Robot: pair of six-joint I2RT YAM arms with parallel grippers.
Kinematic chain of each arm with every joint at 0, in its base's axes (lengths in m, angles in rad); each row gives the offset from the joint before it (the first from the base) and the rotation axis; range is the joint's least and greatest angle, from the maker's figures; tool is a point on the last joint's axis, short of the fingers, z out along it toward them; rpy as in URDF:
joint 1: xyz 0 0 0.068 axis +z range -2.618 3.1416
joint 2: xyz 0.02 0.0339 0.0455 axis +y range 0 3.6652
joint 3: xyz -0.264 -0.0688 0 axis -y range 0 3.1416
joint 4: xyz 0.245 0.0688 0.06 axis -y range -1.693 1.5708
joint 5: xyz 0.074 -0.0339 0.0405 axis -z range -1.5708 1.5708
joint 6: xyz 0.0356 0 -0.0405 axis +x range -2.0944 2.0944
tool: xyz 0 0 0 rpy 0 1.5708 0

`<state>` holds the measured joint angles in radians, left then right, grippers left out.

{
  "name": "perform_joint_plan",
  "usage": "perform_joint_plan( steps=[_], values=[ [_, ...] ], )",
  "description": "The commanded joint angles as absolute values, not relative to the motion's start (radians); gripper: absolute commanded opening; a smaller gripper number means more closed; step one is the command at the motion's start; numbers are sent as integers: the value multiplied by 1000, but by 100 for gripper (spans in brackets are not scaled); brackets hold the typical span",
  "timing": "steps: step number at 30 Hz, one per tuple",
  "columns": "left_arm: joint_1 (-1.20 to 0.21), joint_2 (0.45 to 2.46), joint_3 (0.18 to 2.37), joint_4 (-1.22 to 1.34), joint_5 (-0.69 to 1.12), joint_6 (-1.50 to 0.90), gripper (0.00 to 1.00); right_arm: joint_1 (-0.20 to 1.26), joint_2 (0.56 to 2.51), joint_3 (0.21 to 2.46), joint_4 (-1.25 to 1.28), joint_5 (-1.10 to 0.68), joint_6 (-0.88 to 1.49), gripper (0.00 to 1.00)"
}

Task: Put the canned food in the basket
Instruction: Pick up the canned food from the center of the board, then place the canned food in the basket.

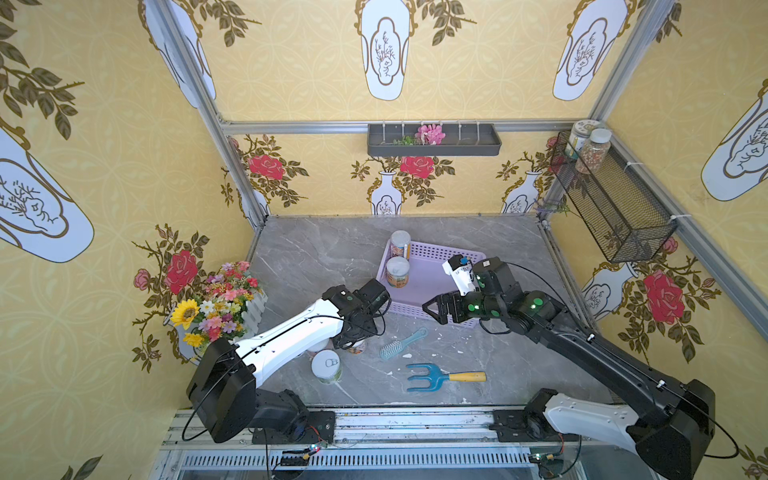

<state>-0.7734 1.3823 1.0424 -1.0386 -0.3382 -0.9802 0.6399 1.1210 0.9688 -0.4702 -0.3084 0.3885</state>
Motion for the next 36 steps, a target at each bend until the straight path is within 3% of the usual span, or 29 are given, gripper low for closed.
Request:
perform_joint_plan(
  steps=[1,11,19,26,36],
  values=[
    [-778,1358,1093,-1112,-356,-983,61,640,1078,926,-349,-279,410,97],
    [-779,1424,1321,-1112,-362,-862,57,637,1082,932,-418,-210,418,97],
    [-778,1559,1482,-1014,-327,-730,54,628,1106,974,-502,-321,323,97],
    [-770,1605,1496,-775,-235,-455,52,545,1094,990,-575,-389,260,98],
    [-722,1736,1558,-683,-203,-208,43,408,1039,973,-652,-472,226,98]
  ],
)
